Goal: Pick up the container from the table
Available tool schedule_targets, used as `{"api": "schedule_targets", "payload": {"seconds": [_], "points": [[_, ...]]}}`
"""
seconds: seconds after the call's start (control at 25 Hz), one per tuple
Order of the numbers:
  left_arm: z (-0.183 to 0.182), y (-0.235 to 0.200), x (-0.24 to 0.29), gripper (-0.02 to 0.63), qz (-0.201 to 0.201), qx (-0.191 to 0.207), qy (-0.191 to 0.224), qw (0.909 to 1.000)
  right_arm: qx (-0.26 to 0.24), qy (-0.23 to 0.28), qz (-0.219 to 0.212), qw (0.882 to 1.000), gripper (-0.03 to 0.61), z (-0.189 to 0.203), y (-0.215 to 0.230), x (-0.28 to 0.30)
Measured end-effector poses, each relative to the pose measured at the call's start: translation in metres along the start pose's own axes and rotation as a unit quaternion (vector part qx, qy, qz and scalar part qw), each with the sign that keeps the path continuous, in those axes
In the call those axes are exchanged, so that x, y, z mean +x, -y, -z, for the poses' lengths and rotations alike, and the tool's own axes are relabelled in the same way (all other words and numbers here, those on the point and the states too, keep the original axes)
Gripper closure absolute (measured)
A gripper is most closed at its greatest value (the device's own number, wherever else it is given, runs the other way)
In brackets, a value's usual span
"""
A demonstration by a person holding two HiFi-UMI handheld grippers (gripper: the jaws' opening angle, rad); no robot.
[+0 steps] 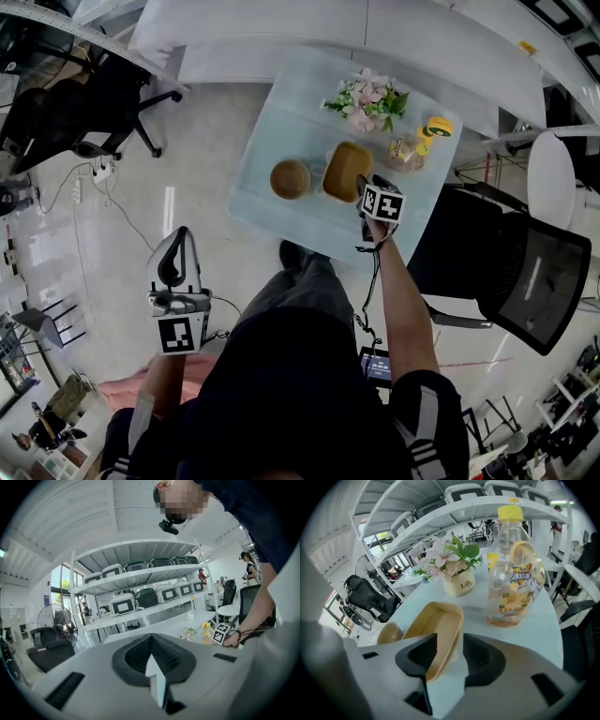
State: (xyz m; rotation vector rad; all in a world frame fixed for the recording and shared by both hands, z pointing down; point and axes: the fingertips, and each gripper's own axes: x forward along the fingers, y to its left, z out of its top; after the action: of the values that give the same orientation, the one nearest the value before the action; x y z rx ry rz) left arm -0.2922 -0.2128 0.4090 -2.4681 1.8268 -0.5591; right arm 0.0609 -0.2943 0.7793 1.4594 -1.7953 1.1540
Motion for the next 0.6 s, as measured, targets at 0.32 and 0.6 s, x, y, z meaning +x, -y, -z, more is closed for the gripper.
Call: {"api": "schedule_targets", "payload": {"seconds": [0.32, 0.6], "points": [[0.0023, -0.0038, 0.0017, 0.611, -0.005, 0.001, -0.004, 1.0000, 0.000, -0.015, 0.010, 1.000, 0.433, 0.0042, 0.0028, 0.0058], [0.0029, -0.0027, 0.0062, 0.611, -0.005, 0.000, -0.005, 1.0000, 0.000, -0.021, 0.018, 1.000, 0.468, 0.0047, 0.0085, 0.0080]]}}
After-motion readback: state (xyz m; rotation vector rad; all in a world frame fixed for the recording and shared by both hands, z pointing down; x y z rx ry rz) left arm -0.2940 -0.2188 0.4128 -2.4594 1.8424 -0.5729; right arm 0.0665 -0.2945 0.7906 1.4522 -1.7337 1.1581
